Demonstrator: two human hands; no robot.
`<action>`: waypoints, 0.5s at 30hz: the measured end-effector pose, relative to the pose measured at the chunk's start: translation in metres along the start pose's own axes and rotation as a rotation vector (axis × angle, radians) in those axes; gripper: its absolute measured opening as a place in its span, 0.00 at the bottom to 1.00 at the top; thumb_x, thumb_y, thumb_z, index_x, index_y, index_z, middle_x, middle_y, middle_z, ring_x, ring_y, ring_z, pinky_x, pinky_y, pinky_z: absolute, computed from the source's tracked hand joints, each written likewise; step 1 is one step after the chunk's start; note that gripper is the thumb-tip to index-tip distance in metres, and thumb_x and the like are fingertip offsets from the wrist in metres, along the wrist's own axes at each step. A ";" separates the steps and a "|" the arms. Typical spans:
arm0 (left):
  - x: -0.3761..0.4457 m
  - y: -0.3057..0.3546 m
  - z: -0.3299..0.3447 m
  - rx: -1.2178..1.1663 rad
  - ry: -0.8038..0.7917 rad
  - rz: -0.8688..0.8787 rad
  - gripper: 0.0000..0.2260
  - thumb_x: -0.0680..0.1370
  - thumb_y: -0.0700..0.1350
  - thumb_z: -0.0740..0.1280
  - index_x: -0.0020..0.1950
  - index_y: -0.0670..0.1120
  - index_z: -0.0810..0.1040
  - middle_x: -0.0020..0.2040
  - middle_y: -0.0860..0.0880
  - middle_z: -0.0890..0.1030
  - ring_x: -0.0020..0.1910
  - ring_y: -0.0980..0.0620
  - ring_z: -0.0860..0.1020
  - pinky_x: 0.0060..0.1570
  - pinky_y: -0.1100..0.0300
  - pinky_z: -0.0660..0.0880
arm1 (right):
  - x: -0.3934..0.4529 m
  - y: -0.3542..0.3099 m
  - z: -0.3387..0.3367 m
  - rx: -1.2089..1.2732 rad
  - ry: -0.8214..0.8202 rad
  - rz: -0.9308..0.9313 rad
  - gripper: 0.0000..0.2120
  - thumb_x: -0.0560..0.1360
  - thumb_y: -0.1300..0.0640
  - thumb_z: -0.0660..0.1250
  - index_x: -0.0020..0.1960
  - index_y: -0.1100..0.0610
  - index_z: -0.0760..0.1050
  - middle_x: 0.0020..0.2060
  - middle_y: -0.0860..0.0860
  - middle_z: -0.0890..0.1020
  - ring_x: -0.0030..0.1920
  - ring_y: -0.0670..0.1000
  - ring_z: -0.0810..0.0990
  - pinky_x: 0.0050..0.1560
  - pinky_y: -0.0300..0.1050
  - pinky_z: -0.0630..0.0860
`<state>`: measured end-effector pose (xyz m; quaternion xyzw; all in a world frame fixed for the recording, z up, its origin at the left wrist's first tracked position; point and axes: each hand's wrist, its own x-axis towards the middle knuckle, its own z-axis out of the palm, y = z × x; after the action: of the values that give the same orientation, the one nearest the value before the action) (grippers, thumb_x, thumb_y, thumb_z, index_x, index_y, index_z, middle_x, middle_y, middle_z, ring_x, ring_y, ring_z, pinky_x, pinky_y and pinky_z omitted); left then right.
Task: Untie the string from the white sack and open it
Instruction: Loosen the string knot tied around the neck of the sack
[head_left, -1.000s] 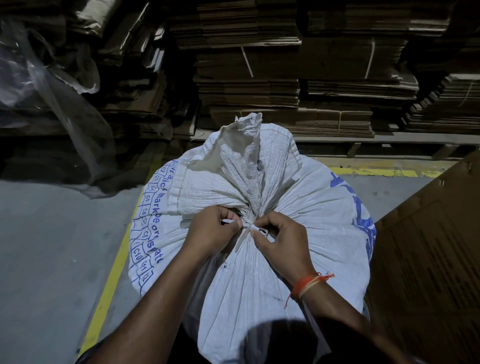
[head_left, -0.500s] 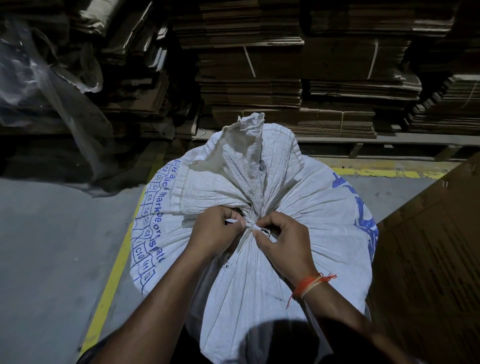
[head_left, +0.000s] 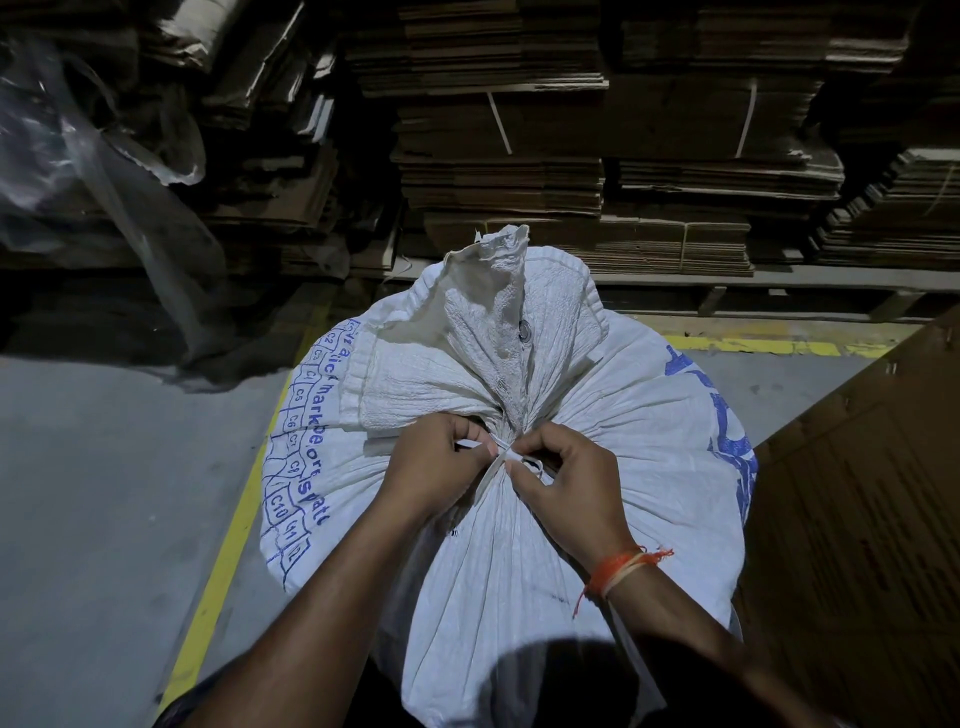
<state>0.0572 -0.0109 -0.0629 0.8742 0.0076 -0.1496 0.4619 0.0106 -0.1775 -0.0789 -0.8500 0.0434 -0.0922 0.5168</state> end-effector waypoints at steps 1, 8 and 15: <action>0.000 0.000 0.000 0.003 -0.001 0.004 0.05 0.73 0.50 0.73 0.38 0.53 0.86 0.32 0.51 0.86 0.29 0.58 0.80 0.39 0.60 0.75 | 0.000 0.000 0.000 0.000 -0.001 -0.001 0.07 0.69 0.61 0.78 0.40 0.53 0.81 0.35 0.47 0.84 0.38 0.47 0.82 0.43 0.45 0.80; 0.000 0.001 -0.002 0.002 -0.003 0.004 0.06 0.76 0.46 0.73 0.40 0.49 0.87 0.35 0.45 0.87 0.28 0.55 0.79 0.35 0.61 0.74 | 0.000 -0.001 0.000 0.005 -0.002 -0.003 0.07 0.70 0.61 0.78 0.40 0.53 0.81 0.35 0.47 0.84 0.38 0.47 0.82 0.42 0.44 0.80; 0.002 -0.002 -0.004 -0.016 -0.037 0.007 0.06 0.77 0.45 0.73 0.41 0.48 0.87 0.30 0.51 0.83 0.28 0.57 0.76 0.37 0.60 0.72 | -0.001 -0.001 -0.001 -0.005 -0.002 -0.009 0.06 0.70 0.60 0.78 0.41 0.53 0.81 0.35 0.47 0.84 0.39 0.48 0.82 0.43 0.45 0.79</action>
<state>0.0597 -0.0067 -0.0623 0.8677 -0.0027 -0.1643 0.4692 0.0097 -0.1779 -0.0776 -0.8517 0.0393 -0.0933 0.5142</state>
